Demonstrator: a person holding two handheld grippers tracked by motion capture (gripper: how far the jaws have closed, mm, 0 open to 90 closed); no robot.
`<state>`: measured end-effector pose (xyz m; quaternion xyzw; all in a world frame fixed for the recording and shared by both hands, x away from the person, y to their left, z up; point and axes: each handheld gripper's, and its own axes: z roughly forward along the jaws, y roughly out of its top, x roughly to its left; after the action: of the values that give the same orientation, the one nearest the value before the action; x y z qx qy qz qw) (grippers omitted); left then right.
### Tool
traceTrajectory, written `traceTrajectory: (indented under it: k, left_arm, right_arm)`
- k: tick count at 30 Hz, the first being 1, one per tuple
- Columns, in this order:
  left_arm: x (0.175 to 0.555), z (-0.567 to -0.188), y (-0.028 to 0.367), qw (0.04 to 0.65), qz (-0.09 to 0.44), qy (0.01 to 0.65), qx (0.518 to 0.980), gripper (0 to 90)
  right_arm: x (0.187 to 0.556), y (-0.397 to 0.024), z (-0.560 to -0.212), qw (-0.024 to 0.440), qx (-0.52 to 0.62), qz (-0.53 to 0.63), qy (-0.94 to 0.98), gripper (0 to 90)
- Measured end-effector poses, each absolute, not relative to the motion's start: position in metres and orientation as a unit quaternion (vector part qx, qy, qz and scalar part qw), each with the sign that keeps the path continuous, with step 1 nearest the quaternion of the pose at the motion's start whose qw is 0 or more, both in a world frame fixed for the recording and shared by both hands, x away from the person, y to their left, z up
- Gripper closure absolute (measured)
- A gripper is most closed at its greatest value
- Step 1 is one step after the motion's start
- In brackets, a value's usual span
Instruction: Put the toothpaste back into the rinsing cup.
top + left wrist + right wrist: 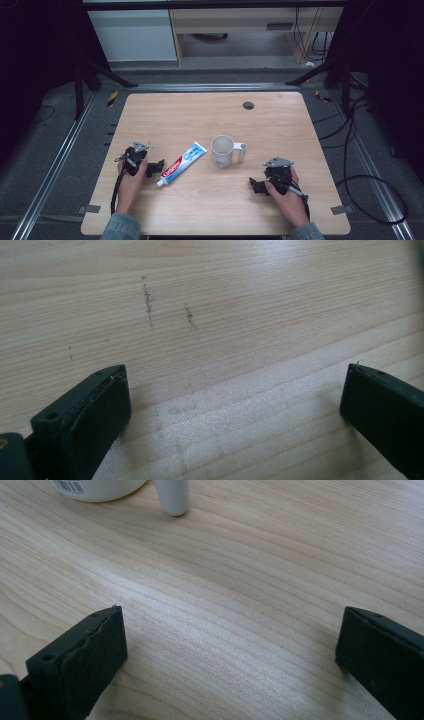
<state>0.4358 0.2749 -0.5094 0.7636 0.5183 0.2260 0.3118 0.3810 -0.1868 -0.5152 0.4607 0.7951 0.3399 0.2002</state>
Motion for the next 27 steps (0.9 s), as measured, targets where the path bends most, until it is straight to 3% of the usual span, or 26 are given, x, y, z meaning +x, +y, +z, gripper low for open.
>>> traceTrajectory:
  k: [7,27]
  left_arm:
    - [0.425,-0.498,0.28,0.313,0.245,0.496,0.772,2.1]
    - [0.401,-0.456,0.282,0.318,0.213,0.485,0.786,3.4]
  right_arm:
    - [0.381,-0.187,-0.515,0.2,0.461,0.34,0.795,0.4]
    - [0.381,-0.187,-0.515,0.2,0.461,0.34,0.795,0.4]
